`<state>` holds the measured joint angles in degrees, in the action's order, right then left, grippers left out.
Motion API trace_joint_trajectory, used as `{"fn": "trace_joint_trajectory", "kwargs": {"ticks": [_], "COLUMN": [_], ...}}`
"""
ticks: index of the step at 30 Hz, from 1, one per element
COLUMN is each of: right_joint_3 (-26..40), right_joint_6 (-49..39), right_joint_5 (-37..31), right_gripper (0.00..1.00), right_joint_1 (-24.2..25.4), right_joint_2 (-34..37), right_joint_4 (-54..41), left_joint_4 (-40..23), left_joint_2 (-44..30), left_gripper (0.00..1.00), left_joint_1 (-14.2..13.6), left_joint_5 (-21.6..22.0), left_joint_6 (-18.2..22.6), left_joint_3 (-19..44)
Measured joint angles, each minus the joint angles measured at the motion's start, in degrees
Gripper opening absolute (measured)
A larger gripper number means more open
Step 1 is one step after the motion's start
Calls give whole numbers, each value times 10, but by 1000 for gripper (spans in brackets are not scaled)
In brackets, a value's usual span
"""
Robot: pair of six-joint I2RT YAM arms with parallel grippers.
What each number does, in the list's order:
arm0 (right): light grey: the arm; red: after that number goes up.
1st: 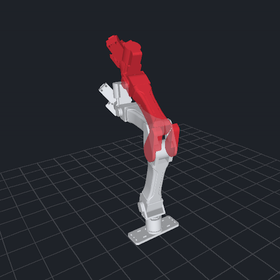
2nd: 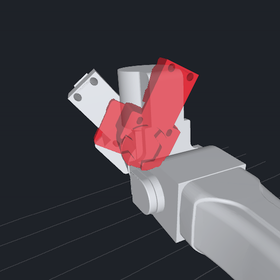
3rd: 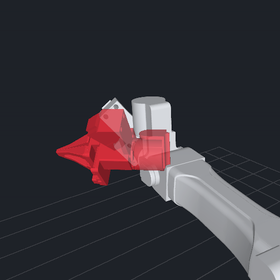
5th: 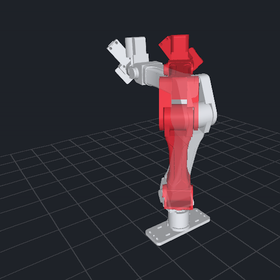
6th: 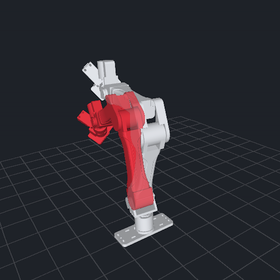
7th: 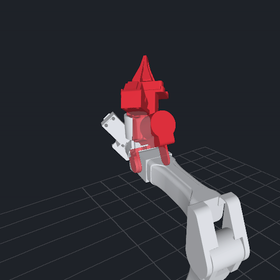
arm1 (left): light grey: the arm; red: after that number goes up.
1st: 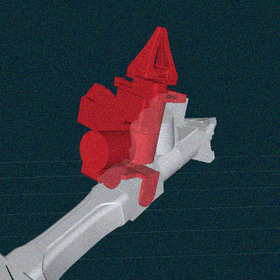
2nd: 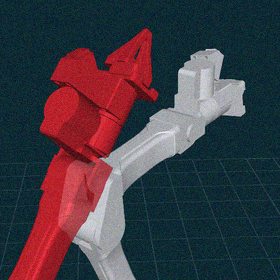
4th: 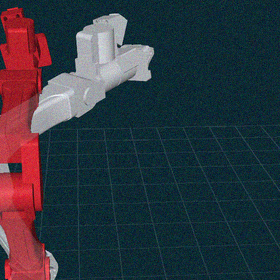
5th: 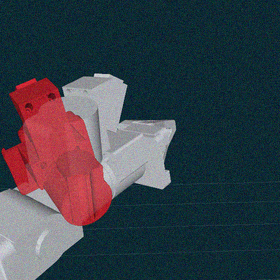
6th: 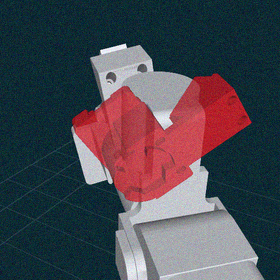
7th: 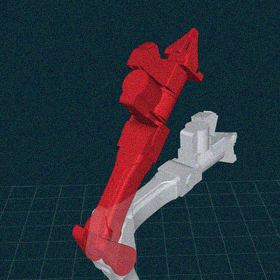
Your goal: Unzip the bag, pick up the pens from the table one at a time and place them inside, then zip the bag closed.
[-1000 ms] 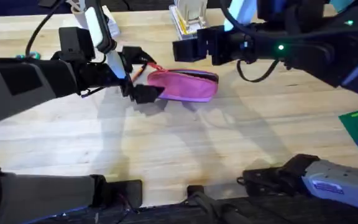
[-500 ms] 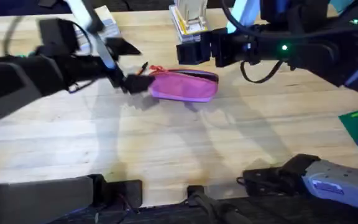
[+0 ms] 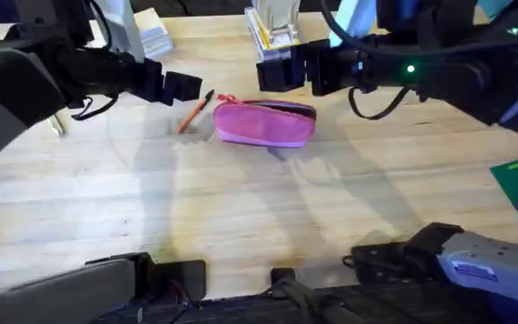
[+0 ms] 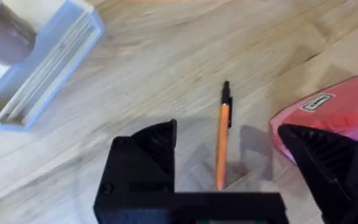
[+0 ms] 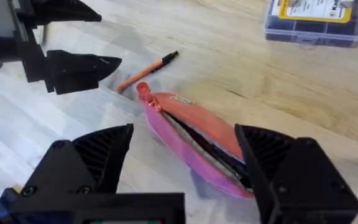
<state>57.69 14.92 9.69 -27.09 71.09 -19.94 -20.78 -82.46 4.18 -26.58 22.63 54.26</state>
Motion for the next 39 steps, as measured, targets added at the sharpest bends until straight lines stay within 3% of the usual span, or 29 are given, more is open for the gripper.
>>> {"fn": "trace_joint_trajectory", "kwargs": {"ticks": [8,19,25,39], "right_joint_3": [0,0,0,0], "right_joint_6": [0,0,0,0], "right_joint_5": [-13,-16,-16,-16], "right_gripper": [998,998,997,997], "right_joint_1": [0,0,0,0], "right_joint_2": [0,0,0,0], "right_joint_4": [0,0,0,0], "left_joint_4": [-7,-8,-4,-15], "left_joint_2": [-12,-99,-148,-160], "left_gripper": [992,992,992,992], "left_joint_1": [-27,-67,-62,-62], "left_joint_5": [72,94,101,101], "left_joint_6": [-6,-6,-7,-5], "left_joint_3": [0,0,1,18]}}
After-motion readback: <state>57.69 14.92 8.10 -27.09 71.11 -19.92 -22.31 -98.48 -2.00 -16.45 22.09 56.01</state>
